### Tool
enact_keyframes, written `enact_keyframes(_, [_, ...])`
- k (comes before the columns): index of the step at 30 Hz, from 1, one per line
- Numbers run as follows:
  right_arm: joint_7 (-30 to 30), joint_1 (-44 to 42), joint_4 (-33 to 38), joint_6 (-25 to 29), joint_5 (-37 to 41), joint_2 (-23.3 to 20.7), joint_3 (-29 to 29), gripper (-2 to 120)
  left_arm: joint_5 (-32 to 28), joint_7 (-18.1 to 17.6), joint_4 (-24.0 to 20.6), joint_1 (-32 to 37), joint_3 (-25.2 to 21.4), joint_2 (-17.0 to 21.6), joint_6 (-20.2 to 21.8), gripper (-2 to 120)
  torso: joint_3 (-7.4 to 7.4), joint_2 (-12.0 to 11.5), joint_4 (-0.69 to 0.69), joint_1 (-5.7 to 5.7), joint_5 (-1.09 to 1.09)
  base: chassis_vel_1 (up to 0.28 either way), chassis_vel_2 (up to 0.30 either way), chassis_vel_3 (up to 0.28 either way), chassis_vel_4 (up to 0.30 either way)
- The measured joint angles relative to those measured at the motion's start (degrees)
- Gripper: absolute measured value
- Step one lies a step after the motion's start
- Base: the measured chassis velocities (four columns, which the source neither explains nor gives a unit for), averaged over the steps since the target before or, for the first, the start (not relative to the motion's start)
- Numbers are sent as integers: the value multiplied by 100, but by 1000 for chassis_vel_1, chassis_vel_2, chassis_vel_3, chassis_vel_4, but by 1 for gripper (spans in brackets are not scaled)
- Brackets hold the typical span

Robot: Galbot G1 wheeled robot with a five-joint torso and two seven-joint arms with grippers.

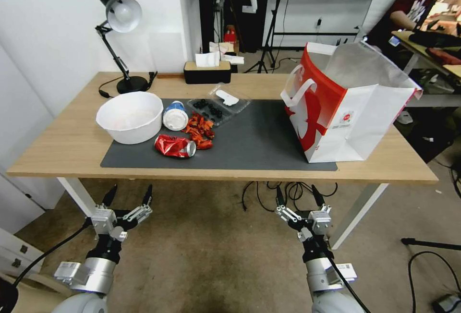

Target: Pick up the trash from the table and place it into the takeout bag.

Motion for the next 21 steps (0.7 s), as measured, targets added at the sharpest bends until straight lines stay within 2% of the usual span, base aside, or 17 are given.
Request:
enact_keyframes(18, [1,2,6,-10,-1,0,2,100,-16,-22,-50,-31,-58,69,-1,100,0,0,0,0,0,0,0,0,0])
enact_keyframes(21, [2,2,8,-10,-1,0,2,100,-37,-190,-151,-92,-85,189,17,100,0,0,0,0,0,0,0,0,0])
